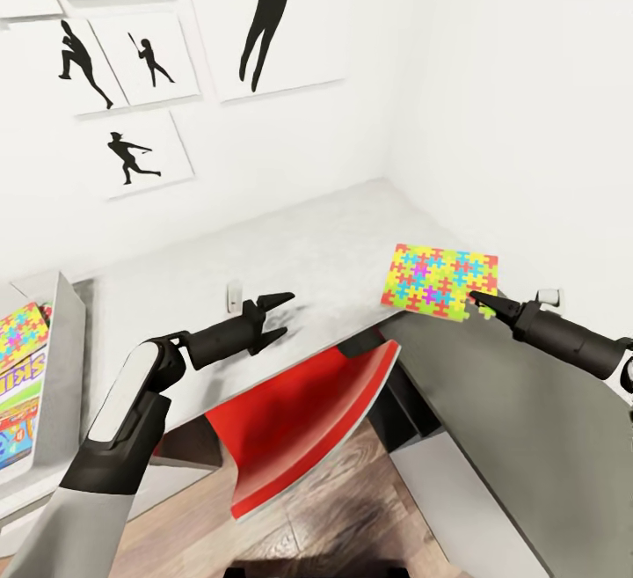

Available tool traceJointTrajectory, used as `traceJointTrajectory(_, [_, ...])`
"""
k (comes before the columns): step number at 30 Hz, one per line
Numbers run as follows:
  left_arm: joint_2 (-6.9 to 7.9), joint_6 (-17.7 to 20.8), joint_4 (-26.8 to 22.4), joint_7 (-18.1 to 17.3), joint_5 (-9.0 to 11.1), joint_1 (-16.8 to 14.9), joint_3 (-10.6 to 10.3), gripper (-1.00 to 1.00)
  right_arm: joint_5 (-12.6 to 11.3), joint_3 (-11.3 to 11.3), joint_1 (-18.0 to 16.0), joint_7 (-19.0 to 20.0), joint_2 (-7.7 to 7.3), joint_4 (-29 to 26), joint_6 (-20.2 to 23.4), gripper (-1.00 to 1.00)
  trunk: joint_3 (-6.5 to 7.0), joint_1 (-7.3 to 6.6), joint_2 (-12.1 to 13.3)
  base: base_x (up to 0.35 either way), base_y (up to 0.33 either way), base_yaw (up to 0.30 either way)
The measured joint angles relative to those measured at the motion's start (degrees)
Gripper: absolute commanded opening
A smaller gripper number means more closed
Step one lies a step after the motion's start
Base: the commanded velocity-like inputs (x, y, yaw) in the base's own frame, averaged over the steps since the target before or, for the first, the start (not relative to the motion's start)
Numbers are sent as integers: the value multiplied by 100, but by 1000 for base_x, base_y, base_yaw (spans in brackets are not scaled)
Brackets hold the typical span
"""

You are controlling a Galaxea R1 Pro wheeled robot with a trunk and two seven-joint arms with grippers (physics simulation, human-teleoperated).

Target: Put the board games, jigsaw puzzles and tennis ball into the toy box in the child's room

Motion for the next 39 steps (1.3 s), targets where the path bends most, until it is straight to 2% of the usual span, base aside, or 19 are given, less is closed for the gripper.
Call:
traceJointTrajectory(8, [54,-2,-7,-184,12,111,109,100,17,147,-6,-16,2,0,0,-100,75,0,0,0,0,-81])
traceJointTrajectory(16, [117,23,-16,-343,0,297,479,100,26,199,-7,-21,2,0,0,-100,150,0,0,0,0,-82])
traceJointTrajectory(21, [130,44,-13,-370,23,349,608,100,29,212,-8,-22,4,0,0,-100,197,0,0,0,0,-78])
traceJointTrajectory(39, [272,33,65,-399,58,517,754,100,58,418,-17,-31,49,0,1,-100,366,0,0,0,0,-21])
